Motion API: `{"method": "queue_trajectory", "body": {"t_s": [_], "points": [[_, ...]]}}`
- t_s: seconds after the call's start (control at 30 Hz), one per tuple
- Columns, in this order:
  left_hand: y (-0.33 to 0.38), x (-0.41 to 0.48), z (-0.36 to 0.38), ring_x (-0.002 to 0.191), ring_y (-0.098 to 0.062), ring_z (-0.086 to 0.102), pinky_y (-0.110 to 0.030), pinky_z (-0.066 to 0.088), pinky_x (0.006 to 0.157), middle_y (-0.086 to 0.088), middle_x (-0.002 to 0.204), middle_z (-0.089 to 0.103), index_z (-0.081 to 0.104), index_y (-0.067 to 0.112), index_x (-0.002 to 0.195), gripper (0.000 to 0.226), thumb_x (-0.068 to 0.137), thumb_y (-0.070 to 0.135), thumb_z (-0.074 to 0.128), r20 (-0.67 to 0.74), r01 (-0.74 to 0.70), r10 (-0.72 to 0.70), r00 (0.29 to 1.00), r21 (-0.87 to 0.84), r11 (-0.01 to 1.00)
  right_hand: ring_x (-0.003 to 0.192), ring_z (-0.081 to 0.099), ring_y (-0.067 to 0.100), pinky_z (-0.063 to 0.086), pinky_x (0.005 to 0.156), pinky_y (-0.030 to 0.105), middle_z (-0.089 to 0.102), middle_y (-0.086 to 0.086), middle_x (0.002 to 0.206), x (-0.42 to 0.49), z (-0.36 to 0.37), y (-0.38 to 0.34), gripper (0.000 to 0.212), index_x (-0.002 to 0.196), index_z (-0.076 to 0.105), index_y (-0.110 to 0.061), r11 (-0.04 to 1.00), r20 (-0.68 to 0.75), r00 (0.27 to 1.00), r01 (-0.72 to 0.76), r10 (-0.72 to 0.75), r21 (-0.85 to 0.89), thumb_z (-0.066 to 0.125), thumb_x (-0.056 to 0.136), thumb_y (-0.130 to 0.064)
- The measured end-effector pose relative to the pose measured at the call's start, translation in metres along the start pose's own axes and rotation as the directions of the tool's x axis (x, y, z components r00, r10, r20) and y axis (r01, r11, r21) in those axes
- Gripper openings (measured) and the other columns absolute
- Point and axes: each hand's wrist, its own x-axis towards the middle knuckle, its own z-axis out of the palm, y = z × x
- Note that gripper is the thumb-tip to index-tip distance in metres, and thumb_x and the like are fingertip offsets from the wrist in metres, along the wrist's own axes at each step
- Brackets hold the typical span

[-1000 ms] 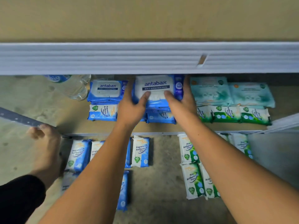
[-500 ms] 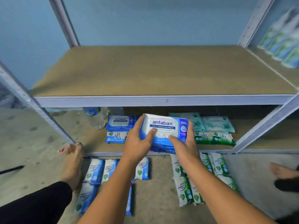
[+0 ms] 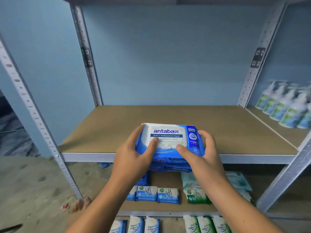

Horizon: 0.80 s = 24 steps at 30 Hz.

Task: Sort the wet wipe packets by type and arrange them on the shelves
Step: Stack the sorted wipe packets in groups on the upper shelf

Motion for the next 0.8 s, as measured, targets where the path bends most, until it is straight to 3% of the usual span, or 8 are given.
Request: {"method": "queue_trajectory", "body": {"t_s": [0.13, 0.27, 0.43, 0.53, 0.6, 0.7, 0.8], "points": [[-0.009, 0.038, 0.002, 0.112, 0.004, 0.06, -0.026, 0.051, 0.097, 0.029, 0.121, 0.064, 0.052, 0.045, 0.139, 0.057, 0.086, 0.062, 0.064, -0.053, 0.029, -0.028, 0.998, 0.012, 1.0, 0.096, 0.068, -0.001, 0.057, 0.09, 0.04, 0.07, -0.024, 0.108, 0.036, 0.019, -0.001, 0.058, 0.124, 0.048, -0.045, 0.996, 0.025, 0.996, 0.083, -0.082, -0.036, 0.083, 0.079, -0.035], [-0.031, 0.069, 0.012, 0.097, 0.01, 0.062, -0.012, 0.047, 0.082, 0.033, 0.097, 0.067, 0.056, 0.048, 0.135, 0.051, 0.086, 0.061, 0.065, -0.073, 0.085, -0.082, 0.994, 0.048, 0.995, 0.095, 0.068, -0.004, 0.058, 0.087, 0.04, 0.068, -0.029, 0.107, 0.069, 0.039, 0.013, 0.056, 0.126, 0.047, -0.045, 0.993, 0.069, 0.993, 0.098, -0.093, -0.07, 0.08, 0.081, -0.04], [-0.052, 0.094, 0.024, 0.085, -0.004, 0.066, -0.032, 0.056, 0.082, 0.015, 0.089, 0.073, 0.056, 0.05, 0.135, 0.056, 0.084, 0.072, 0.057, -0.092, 0.089, -0.073, 0.993, 0.19, 0.978, 0.092, 0.066, -0.008, 0.056, 0.087, 0.031, 0.068, -0.031, 0.104, 0.094, 0.051, 0.028, 0.045, 0.123, 0.052, -0.043, 0.987, 0.085, 0.992, 0.106, -0.097, -0.119, 0.076, 0.084, -0.045], [-0.053, 0.105, 0.021, 0.08, -0.02, 0.064, -0.036, 0.055, 0.076, 0.007, 0.077, 0.069, 0.054, 0.052, 0.136, 0.06, 0.084, 0.079, 0.044, -0.07, 0.075, -0.053, 0.996, 0.361, 0.93, 0.09, 0.064, -0.007, 0.051, 0.08, 0.026, 0.066, -0.034, 0.1, 0.104, 0.051, 0.025, 0.032, 0.109, 0.051, -0.054, 0.96, 0.102, 0.991, 0.111, -0.088, -0.256, 0.068, 0.082, -0.061], [-0.052, 0.108, 0.019, 0.089, -0.022, 0.064, -0.036, 0.055, 0.077, 0.008, 0.087, 0.067, 0.048, 0.052, 0.139, 0.064, 0.085, 0.081, 0.031, -0.032, 0.035, -0.022, 0.999, 0.478, 0.878, 0.094, 0.056, 0.001, 0.045, 0.08, 0.029, 0.058, -0.023, 0.104, 0.108, 0.051, 0.028, 0.04, 0.111, 0.051, -0.054, 0.877, 0.057, 0.99, 0.141, -0.129, -0.46, 0.058, 0.078, -0.075], [-0.05, 0.104, 0.011, 0.11, -0.015, 0.055, -0.034, 0.052, 0.088, 0.01, 0.12, 0.05, 0.042, 0.044, 0.144, 0.064, 0.091, 0.076, 0.03, 0.026, -0.122, 0.126, 0.992, 0.497, 0.859, 0.113, 0.049, 0.017, 0.048, 0.095, 0.041, 0.036, -0.008, 0.123, 0.105, 0.053, 0.029, 0.053, 0.124, 0.05, -0.042, 0.748, 0.01, 0.934, 0.293, -0.357, -0.596, 0.051, 0.082, -0.074], [-0.048, 0.088, 0.003, 0.133, -0.009, 0.038, -0.03, 0.047, 0.099, 0.014, 0.146, 0.033, 0.031, 0.044, 0.15, 0.069, 0.089, 0.074, 0.042, 0.221, -0.342, 0.268, 0.938, 0.459, 0.82, 0.135, 0.041, 0.026, 0.04, 0.105, 0.052, 0.035, -0.002, 0.147, 0.095, 0.052, 0.026, 0.066, 0.142, 0.047, -0.037, 0.567, 0.214, 0.843, 0.499, -0.494, -0.655, 0.057, 0.081, -0.06]]}}
